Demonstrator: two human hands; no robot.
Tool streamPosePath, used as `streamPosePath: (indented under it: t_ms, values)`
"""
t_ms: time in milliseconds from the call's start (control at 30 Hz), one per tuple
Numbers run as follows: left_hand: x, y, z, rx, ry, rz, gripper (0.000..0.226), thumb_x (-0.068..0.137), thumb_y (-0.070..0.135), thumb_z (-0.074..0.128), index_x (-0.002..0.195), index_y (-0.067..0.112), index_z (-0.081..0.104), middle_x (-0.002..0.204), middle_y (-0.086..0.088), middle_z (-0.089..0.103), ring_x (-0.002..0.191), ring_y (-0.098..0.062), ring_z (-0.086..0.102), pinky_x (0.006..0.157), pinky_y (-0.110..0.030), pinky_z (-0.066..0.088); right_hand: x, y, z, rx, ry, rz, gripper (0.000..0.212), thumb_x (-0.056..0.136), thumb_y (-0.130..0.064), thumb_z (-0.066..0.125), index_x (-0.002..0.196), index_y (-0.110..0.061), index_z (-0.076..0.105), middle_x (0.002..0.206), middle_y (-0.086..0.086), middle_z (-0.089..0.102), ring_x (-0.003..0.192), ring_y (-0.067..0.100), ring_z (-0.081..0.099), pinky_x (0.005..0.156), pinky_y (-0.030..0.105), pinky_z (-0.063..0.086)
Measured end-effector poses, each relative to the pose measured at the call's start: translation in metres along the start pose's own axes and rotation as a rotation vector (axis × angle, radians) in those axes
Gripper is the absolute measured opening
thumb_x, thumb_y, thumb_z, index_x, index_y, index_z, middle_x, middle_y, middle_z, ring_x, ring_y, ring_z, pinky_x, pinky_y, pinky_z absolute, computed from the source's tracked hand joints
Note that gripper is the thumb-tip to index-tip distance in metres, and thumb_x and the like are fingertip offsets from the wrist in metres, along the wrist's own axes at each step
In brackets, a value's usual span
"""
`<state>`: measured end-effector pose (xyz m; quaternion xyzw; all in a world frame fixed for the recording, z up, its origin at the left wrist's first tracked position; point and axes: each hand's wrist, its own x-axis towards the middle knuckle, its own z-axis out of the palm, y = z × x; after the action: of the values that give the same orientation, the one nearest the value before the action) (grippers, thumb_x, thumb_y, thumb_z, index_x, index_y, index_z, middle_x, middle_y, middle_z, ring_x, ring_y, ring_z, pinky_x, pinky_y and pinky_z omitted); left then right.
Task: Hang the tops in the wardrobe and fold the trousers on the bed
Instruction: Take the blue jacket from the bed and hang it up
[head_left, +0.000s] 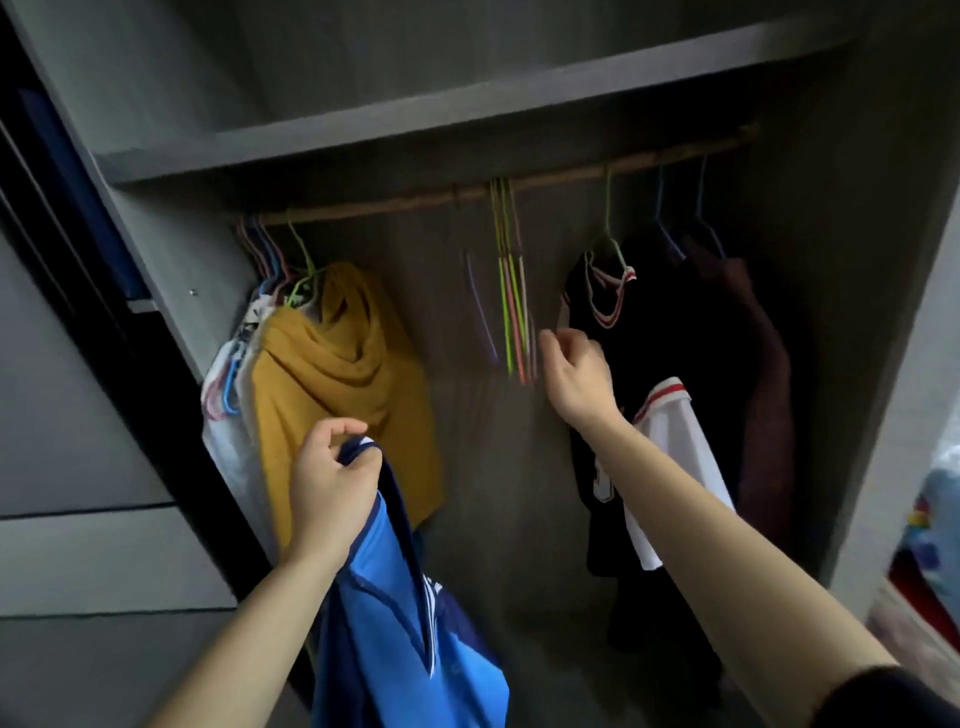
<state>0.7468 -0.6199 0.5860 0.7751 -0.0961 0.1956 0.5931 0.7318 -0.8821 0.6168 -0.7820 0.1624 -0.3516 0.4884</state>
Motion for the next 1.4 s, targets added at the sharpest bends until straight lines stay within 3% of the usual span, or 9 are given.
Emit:
streamPosePath:
  t_ms: [100, 267, 533, 767, 933, 1067, 1167, 1267, 1400]
  values:
    - [0.026, -0.012, -0.006, 0.023, -0.023, 0.027, 0.034, 0.079, 0.008, 0.063, 0.089, 0.041, 0.058, 0.079, 0.009, 0.068, 0.061, -0.006, 0.061, 0.054, -0.021, 0.046, 0.033, -0.002, 0.028, -0.051, -0.012, 0.128, 0.06, 0.101, -0.055, 0.035, 0.13, -0.008, 0.058, 0.129, 0.017, 0.061, 0.122, 0.036, 0.055, 0.099, 0.039, 0.045]
    - [0.056, -0.026, -0.003, -0.007, -0.111, 0.138, 0.032, 0.081, 0.006, 0.065, 0.094, 0.033, 0.055, 0.076, 0.004, 0.066, 0.062, -0.017, 0.058, 0.051, -0.015, 0.042, 0.047, 0.0, 0.054, -0.161, 0.091, -0.008, 0.045, 0.105, -0.034, 0.039, 0.067, -0.013, 0.051, 0.083, 0.019, 0.061, 0.087, 0.041, 0.062, 0.07, 0.038, 0.044]
    - [0.104, -0.045, 0.014, -0.117, -0.335, 0.201, 0.032, 0.081, 0.007, 0.066, 0.099, 0.03, 0.053, 0.066, 0.002, 0.062, 0.052, -0.008, 0.052, 0.051, -0.019, 0.042, 0.034, -0.015, 0.057, -0.282, 0.281, -0.148, 0.036, 0.107, -0.023, 0.037, 0.109, -0.002, 0.067, 0.107, 0.019, 0.066, 0.103, 0.036, 0.061, 0.088, 0.044, 0.047]
    - [0.114, -0.069, 0.013, -0.264, -0.507, 0.249, 0.03, 0.08, 0.001, 0.066, 0.098, 0.023, 0.056, 0.076, -0.004, 0.066, 0.061, -0.009, 0.059, 0.054, -0.013, 0.046, -0.073, 0.021, 0.07, -0.208, 0.504, -0.103, 0.034, 0.102, -0.044, 0.047, 0.073, -0.026, 0.045, 0.063, -0.014, 0.056, 0.055, 0.001, 0.051, 0.05, 0.012, 0.034]
    - [0.094, -0.094, 0.028, -0.285, -0.687, 0.241, 0.025, 0.08, 0.0, 0.064, 0.096, 0.019, 0.058, 0.074, 0.001, 0.062, 0.06, -0.004, 0.054, 0.059, -0.017, 0.043, -0.162, 0.067, 0.082, -0.134, 0.48, 0.199, 0.021, 0.094, -0.041, 0.064, 0.101, -0.024, 0.054, 0.068, 0.006, 0.059, 0.06, 0.018, 0.059, 0.065, 0.041, 0.052]
    - [0.073, -0.111, 0.041, -0.29, -0.778, 0.297, 0.03, 0.079, 0.002, 0.066, 0.095, 0.025, 0.056, 0.08, 0.009, 0.063, 0.072, 0.0, 0.06, 0.061, -0.008, 0.044, -0.2, 0.071, 0.073, -0.211, 0.596, 0.238, 0.015, 0.099, -0.046, 0.053, 0.091, -0.038, 0.063, 0.068, -0.008, 0.059, 0.062, 0.004, 0.055, 0.065, 0.027, 0.045]
    - [0.063, -0.12, 0.049, -0.265, -0.806, 0.305, 0.031, 0.079, 0.005, 0.067, 0.097, 0.026, 0.053, 0.081, 0.009, 0.063, 0.075, -0.007, 0.062, 0.067, -0.022, 0.052, -0.226, 0.079, 0.059, -0.422, 0.523, 0.325, 0.043, 0.101, -0.054, 0.042, 0.086, -0.026, 0.071, 0.075, -0.009, 0.068, 0.071, 0.003, 0.061, 0.068, 0.025, 0.043]
    - [0.055, -0.123, 0.056, -0.205, -0.837, 0.332, 0.03, 0.081, 0.004, 0.067, 0.102, 0.021, 0.053, 0.089, 0.008, 0.061, 0.084, -0.02, 0.062, 0.078, -0.039, 0.054, -0.252, 0.088, 0.046, -0.532, 0.439, 0.357, 0.039, 0.104, -0.043, 0.042, 0.09, -0.027, 0.075, 0.075, -0.01, 0.068, 0.08, 0.012, 0.064, 0.074, 0.031, 0.044]
    - [0.044, -0.116, 0.066, -0.057, -0.826, 0.412, 0.028, 0.084, 0.006, 0.066, 0.102, 0.022, 0.052, 0.09, 0.012, 0.06, 0.085, -0.022, 0.062, 0.075, -0.037, 0.053, -0.276, 0.087, 0.034, -0.487, 0.313, 0.352, 0.031, 0.105, -0.034, 0.045, 0.096, -0.03, 0.074, 0.081, -0.011, 0.071, 0.083, 0.013, 0.066, 0.081, 0.032, 0.048]
